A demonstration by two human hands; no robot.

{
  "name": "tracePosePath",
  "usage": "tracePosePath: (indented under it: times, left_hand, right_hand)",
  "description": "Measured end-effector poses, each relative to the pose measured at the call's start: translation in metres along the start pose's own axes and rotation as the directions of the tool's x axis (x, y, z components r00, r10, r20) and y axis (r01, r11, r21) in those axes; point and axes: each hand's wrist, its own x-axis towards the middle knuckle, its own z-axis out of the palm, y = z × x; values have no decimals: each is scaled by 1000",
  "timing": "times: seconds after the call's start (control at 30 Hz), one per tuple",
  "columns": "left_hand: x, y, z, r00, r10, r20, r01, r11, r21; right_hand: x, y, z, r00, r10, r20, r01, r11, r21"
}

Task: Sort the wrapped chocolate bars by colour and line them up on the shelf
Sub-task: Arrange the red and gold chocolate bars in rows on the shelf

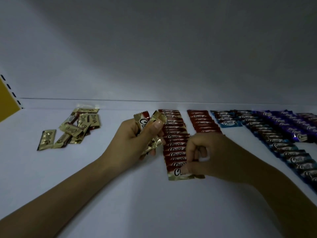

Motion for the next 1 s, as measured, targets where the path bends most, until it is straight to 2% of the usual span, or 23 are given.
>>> tracePosePath:
  times: [0.03, 0.13, 0.2, 0.3, 0.37, 0.5, 0.67, 0.7, 0.8, 0.83, 0.9, 1.0]
  left_hand:
    - [0, -1, 0, 1000, -2, 18, 2, 1000, 9]
    - [-2, 1, 0, 994, 9, 106, -5, 999, -32]
    - [-4, 4, 2, 982, 36, 186, -26, 998, -55]
    - [-5, 7, 6, 961, 64, 270, -65, 998, -6]
    - [-6, 9, 7, 956, 56, 287, -55, 998, -10]
    - [-7, 14, 7, 964, 30, 264, -15, 998, -59]
    - [-2, 11, -1, 976, -71, 204, 99, 986, -132]
    - [-1, 10, -2, 978, -84, 191, 115, 981, -159]
    - [0, 10, -4, 959, -169, 228, 242, 906, -346]
    - [0, 9, -3, 944, -189, 271, 289, 868, -403]
    - [-2, 7, -1, 916, -196, 349, 346, 827, -444]
    - [-5, 3, 6, 907, -155, 392, 303, 886, -352]
  right_hand:
    - [-1, 0, 2, 999, 1, -43, 1, 1000, 31]
    - [3, 1, -1, 965, -68, -254, 144, 945, 294]
    - [5, -3, 0, 955, -79, -285, 201, 881, 428]
    - [5, -8, 5, 947, -130, -293, 251, 870, 424]
    - [4, -9, 6, 935, -93, -343, 248, 863, 441]
    - [4, -9, 1, 902, 33, -430, 206, 842, 498]
    - [4, -7, -1, 848, 99, -520, 222, 825, 519]
    - [5, -7, -2, 851, 116, -512, 224, 802, 554]
    - [5, -9, -5, 931, 104, -350, 220, 604, 766]
    - [6, -10, -3, 941, 66, -332, 221, 622, 752]
    - [6, -10, 4, 946, 20, -322, 210, 720, 662]
    - [7, -13, 15, 949, -28, -314, 240, 711, 661]
